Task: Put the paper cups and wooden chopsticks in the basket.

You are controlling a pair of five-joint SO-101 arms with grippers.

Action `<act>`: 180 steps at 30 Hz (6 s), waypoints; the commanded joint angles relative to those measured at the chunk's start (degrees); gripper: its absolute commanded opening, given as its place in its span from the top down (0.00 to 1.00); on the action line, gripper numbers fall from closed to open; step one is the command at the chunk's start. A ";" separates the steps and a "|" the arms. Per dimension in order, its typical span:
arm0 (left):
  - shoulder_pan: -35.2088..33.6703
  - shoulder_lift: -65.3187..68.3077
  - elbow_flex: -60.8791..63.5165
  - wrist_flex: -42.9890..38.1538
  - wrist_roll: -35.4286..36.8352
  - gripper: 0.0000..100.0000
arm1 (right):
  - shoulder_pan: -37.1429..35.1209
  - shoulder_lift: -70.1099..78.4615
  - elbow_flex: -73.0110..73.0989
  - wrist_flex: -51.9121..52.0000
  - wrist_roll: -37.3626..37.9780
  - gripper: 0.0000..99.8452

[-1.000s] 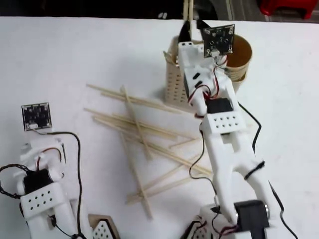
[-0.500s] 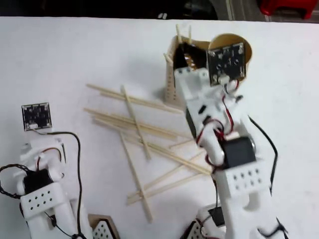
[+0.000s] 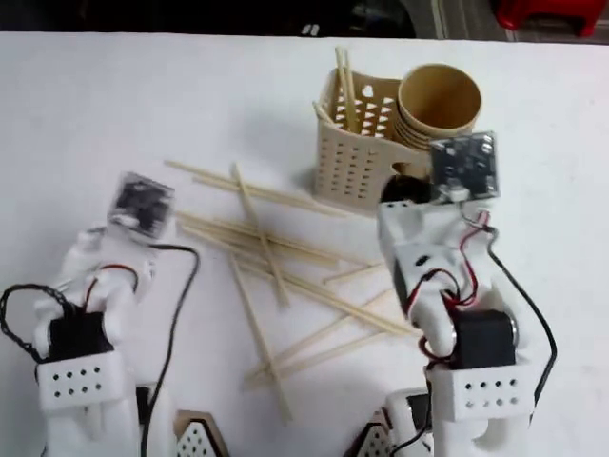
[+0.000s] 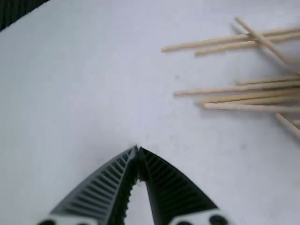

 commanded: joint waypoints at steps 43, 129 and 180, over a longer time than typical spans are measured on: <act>9.89 80.04 -70.86 22.42 -26.20 0.79 | 12.00 -4.62 11.34 -10.68 0.00 0.98; 5.23 46.37 -67.69 34.81 -21.01 0.98 | 12.35 -4.97 11.87 -10.86 0.00 0.98; 41.36 65.10 -67.78 -25.58 40.97 0.86 | 18.68 -5.05 11.87 -12.44 -6.51 0.98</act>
